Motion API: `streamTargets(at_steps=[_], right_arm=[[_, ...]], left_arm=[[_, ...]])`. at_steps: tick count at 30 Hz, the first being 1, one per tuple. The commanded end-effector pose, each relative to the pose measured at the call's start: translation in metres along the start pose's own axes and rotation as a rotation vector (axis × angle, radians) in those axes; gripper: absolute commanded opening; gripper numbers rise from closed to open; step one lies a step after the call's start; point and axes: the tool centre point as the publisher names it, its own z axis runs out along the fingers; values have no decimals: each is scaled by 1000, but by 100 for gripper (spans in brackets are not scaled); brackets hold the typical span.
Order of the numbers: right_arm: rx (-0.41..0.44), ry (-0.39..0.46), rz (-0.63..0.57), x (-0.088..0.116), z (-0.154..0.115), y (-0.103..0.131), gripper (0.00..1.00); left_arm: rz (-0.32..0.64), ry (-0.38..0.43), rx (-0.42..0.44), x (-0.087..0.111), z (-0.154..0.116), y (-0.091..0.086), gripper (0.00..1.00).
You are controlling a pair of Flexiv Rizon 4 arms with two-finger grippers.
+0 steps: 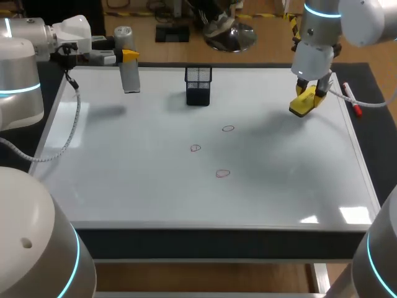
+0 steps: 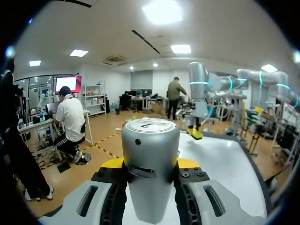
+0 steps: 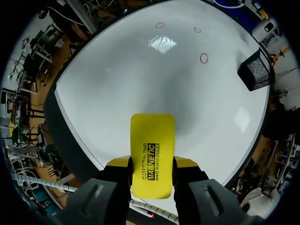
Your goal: Pick up the inspection probe, press it on each red-marked spot on the whiteboard one by one, put down the probe, pick up the eraser, and wipe off all the red marks.
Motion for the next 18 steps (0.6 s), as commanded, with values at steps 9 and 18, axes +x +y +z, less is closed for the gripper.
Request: streamTargets(at_steps=[9,18], right_arm=[[3,2,-1,0,-1,0,0],[3,2,-1,0,-1,0,0]], left_arm=[[12,21,-1,6,2,-1,0],[51,73,12,72,9,-2,0]])
